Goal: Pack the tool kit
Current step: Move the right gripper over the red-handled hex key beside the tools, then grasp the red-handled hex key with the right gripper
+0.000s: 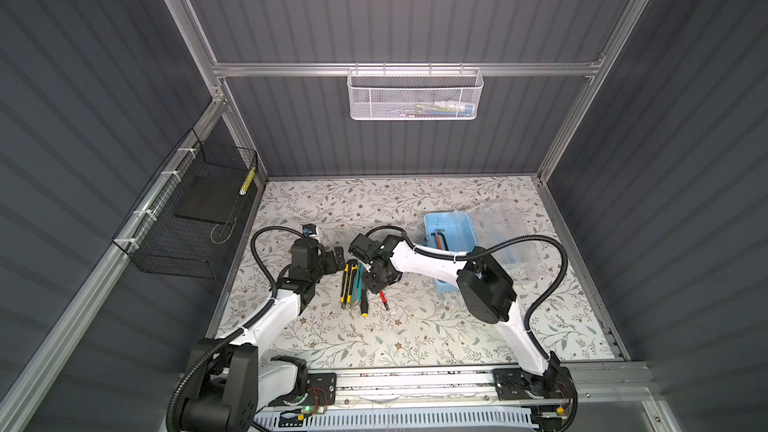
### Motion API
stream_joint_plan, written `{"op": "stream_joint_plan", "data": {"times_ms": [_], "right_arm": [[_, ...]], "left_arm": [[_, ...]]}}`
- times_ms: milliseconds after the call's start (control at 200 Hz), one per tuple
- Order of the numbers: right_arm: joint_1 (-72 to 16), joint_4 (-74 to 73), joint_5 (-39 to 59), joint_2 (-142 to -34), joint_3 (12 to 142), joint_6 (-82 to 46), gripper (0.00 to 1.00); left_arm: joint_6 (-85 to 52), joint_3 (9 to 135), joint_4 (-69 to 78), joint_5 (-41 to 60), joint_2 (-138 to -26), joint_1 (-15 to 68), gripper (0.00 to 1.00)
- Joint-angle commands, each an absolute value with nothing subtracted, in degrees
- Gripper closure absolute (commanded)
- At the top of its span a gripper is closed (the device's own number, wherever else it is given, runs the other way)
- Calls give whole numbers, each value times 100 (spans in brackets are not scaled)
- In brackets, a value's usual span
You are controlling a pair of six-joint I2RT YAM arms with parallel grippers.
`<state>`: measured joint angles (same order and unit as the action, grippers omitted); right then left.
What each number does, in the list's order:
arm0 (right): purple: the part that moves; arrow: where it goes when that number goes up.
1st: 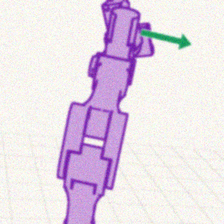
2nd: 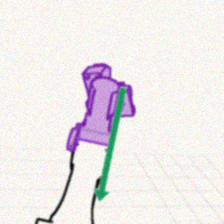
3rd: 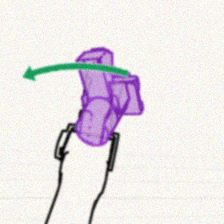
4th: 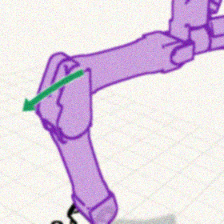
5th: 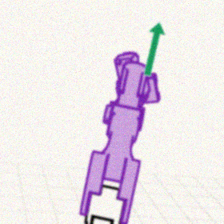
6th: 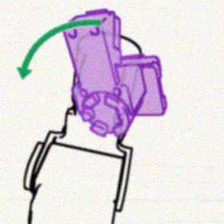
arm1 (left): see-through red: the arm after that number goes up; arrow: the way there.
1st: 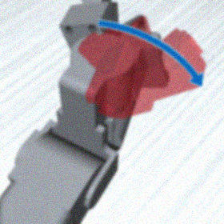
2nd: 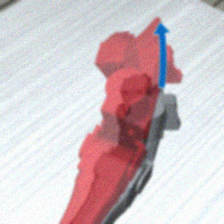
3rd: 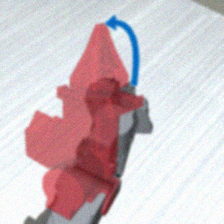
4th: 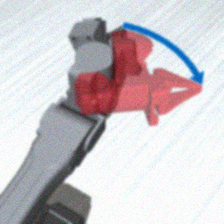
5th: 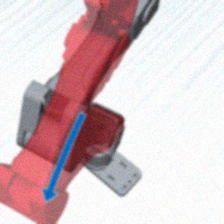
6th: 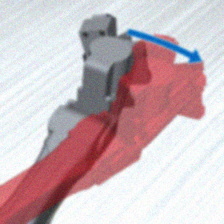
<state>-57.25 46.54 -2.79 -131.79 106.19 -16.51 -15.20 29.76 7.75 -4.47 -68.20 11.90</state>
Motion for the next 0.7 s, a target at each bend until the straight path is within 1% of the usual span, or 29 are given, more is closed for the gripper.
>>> {"op": "stream_joint_plan", "data": {"times_ms": [0, 155, 205, 350, 415, 501, 636, 696], "right_arm": [[-5713, 4794, -265, -13387, 10768, -1723, 60], [-5712, 4962, -225, -13562, 10967, -1753, 65], [-5712, 4978, -230, -13588, 10986, -1758, 68], [-5713, 4932, -252, -13542, 10943, -1797, 74], [-5712, 4928, -264, -13541, 10938, -1811, 78], [-5721, 4946, -201, -13553, 10986, -1811, 81], [-5691, 4899, -356, -13431, 10861, -1869, 84], [-5672, 4889, -383, -13377, 10804, -1935, 87]], "left_arm": [[-1529, 2975, 721, -471, -6810, 1160, 0], [-1529, 2997, 712, -471, -6821, 1160, 0], [-1529, 2997, 712, -476, -6826, 1160, 0], [-1529, 2992, 712, -465, -6817, 1162, 0], [-1529, 2983, 718, -467, -6805, 1160, 0], [-1531, 2980, 721, -472, -6809, 1160, 0], [-1522, 2997, 712, -448, -6821, 1160, 0], [-1521, 2978, 712, -434, -6792, 1160, 0]]}}
